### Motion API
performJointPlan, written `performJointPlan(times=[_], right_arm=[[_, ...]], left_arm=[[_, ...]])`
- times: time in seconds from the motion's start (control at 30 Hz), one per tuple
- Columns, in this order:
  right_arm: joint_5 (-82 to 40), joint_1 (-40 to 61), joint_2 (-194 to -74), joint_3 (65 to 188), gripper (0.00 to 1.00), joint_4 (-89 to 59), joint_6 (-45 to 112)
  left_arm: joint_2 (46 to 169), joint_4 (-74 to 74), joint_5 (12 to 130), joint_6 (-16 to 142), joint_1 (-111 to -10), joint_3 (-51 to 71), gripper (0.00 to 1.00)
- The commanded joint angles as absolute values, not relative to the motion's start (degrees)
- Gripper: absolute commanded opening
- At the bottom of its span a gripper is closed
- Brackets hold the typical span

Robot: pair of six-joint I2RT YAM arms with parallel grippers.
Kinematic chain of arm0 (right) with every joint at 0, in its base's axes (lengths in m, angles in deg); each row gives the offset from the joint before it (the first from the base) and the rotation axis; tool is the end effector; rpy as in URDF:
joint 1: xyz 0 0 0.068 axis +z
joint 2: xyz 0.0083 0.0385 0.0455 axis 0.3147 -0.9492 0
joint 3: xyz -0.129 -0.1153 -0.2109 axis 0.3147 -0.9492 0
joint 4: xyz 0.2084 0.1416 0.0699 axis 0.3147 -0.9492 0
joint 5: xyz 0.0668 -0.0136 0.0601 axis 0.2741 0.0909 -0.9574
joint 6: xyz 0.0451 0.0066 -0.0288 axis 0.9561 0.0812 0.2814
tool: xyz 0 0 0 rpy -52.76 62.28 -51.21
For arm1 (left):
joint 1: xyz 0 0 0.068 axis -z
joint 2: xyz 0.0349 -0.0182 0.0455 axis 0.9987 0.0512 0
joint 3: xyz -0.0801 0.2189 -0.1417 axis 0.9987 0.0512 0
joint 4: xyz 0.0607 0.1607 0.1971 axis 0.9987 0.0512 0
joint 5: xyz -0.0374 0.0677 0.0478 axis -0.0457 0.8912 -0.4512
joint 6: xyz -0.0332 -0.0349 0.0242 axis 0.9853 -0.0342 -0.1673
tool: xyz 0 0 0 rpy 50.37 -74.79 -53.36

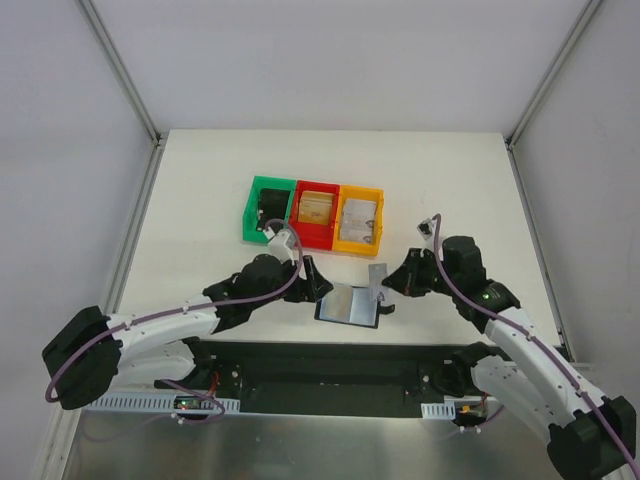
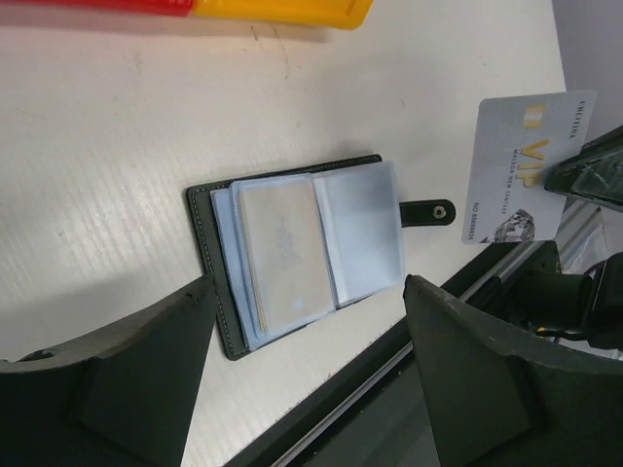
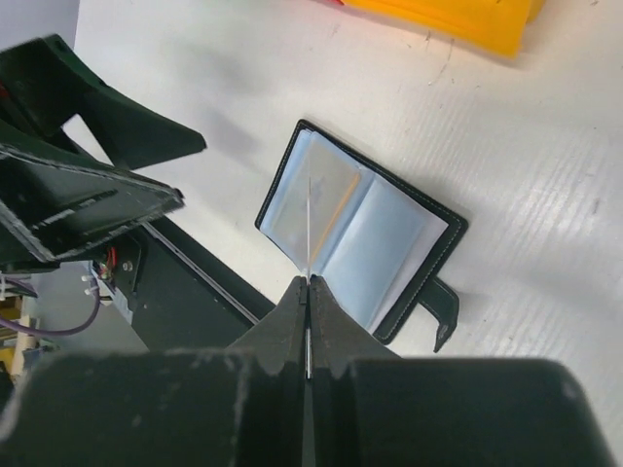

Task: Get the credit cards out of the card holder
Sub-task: Place the credit card in the storage box.

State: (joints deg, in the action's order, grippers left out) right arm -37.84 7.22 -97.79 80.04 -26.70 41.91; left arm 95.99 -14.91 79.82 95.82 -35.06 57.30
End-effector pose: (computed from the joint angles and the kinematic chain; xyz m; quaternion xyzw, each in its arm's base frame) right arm 0.1548 0.0906 0.2427 -0.1855 0.8223 0.3495 0.4090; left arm 0.1440 -0.1836 0.2042 0.0483 0.8255 -0.4178 0.3764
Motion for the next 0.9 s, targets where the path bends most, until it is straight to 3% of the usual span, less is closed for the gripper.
performJointPlan(times=[0.0,0.13,0.23,0.47,0.73,0.87], right_arm=[[-35.27,7.49,-94.09,83.48,0.0,-31.77,35.62],[-32.01,11.35,-92.67,88.03,0.0,-37.71,29.13],[-36.56,12.33,-97.75,95.23,0.0,-46.76,23.32],[-45.63,19.7,-105.14,105.96,0.0,-57.31,15.33],[-52.74,25.42,-108.49,113.27,0.0,-63.22,11.62],[-54.16,26.83,-110.07,114.94,0.0,-63.58,11.53]], left_arm=[[88.91,-19.52,83.42,90.41,-35.74,59.78,0.76],[82.66,-25.36,81.93,86.1,-36.09,62.17,0.78],[79.92,-18.61,79.3,84.43,-37.75,57.97,0.99],[80.72,-21.83,51.01,78.89,-43.82,53.73,0.97],[82.81,-32.11,31.23,81.52,-44.0,54.09,0.93],[85.1,-34.49,28.57,83.54,-44.09,53.91,0.89]])
